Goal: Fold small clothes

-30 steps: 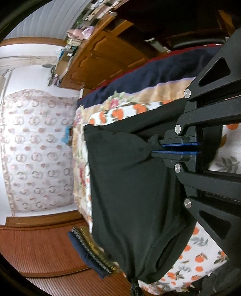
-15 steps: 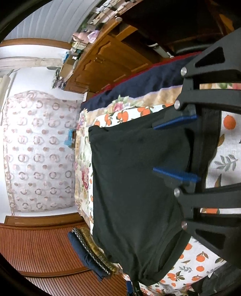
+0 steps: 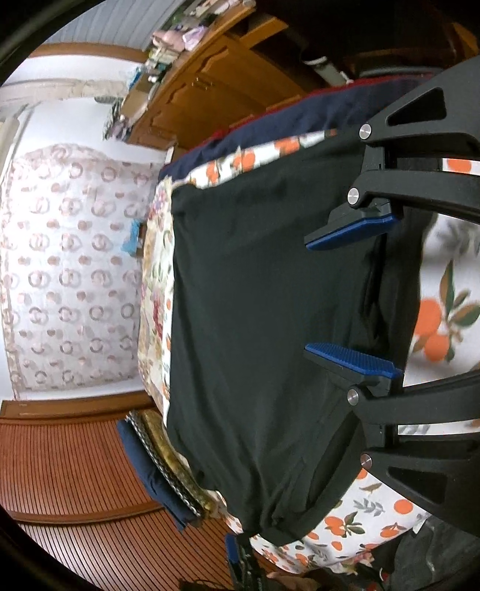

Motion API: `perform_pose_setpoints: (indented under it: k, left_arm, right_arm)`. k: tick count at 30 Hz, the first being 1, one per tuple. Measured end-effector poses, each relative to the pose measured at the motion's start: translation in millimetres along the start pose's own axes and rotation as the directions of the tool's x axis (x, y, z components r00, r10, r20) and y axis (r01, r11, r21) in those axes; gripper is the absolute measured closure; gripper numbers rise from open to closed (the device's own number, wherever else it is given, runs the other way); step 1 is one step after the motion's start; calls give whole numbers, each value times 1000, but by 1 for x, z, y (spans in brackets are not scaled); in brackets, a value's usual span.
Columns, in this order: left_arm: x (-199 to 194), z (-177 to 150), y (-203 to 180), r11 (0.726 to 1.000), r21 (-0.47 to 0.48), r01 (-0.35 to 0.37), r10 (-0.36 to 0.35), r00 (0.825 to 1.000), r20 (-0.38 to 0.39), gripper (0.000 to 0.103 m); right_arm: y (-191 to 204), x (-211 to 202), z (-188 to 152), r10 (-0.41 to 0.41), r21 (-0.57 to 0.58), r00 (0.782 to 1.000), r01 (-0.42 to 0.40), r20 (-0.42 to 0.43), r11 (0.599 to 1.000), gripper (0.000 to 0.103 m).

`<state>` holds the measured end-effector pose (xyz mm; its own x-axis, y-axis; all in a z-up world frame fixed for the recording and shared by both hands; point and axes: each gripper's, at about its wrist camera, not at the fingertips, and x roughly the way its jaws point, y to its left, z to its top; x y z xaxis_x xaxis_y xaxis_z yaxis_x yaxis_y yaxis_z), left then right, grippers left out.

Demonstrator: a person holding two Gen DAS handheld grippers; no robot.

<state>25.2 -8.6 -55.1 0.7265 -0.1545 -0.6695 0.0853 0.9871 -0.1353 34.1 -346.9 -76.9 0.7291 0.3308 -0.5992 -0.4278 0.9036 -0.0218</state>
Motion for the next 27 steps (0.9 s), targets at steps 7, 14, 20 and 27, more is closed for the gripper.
perform_pose_setpoints:
  k: [7, 14, 20, 27]
  left_arm:
    - [21, 3, 22, 997, -68, -28, 25, 999, -33, 22]
    - [39, -5, 37, 987, -158, 30, -46, 994, -102, 22]
    - [41, -9, 31, 987, -152, 42, -62, 990, -128, 22]
    - [38, -12, 23, 964, -203, 169, -197, 972, -127, 22]
  right_arm:
    - [10, 25, -1, 45, -28, 998, -46, -50, 999, 49]
    - [2, 34, -1, 32, -42, 996, -36, -82, 998, 47]
    - [5, 42, 5, 40, -48, 995, -44, -88, 998, 37]
    - [7, 45, 3, 47, -41, 996, -50, -80, 998, 35]
